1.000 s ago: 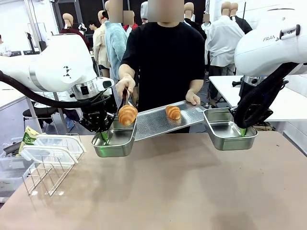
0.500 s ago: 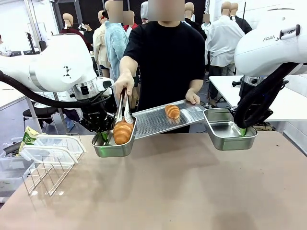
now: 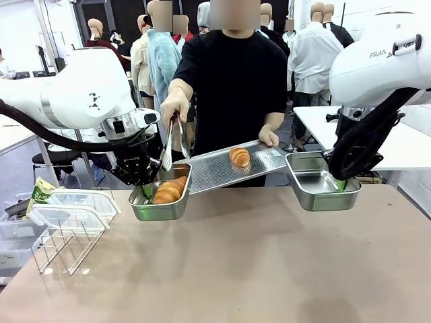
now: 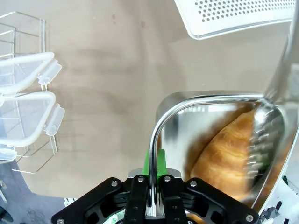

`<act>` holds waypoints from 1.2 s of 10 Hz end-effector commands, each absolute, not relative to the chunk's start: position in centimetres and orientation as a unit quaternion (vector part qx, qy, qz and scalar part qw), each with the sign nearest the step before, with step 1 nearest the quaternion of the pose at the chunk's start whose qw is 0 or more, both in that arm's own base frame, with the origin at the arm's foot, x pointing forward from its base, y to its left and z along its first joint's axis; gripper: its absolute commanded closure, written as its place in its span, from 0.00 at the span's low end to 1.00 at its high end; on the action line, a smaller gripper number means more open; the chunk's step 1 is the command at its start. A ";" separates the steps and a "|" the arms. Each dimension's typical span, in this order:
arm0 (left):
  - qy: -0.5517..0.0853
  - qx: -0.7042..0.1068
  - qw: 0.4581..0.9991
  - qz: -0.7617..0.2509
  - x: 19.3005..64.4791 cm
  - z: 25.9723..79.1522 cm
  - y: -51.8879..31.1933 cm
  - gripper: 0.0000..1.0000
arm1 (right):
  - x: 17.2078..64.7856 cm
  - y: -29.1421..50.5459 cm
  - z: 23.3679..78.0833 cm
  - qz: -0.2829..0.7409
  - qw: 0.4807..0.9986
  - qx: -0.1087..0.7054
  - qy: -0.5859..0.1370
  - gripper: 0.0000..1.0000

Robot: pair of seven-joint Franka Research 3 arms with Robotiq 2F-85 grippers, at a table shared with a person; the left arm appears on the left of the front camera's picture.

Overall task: Place the bread in airtight containers.
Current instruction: Once an object is inside an Airtight Container , place the container in the center of the table.

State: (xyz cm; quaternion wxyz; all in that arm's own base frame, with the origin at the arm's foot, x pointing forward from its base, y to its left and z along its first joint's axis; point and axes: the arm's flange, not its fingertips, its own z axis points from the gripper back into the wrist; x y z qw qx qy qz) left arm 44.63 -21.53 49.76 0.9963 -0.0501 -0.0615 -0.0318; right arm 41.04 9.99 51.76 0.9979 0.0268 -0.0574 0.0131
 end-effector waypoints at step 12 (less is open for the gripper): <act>-0.063 -0.045 0.997 -0.029 44.7 50.3 -21.5 1.00 | 40.7 9.8 51.7 0.011 0.998 0.027 -0.061 1.00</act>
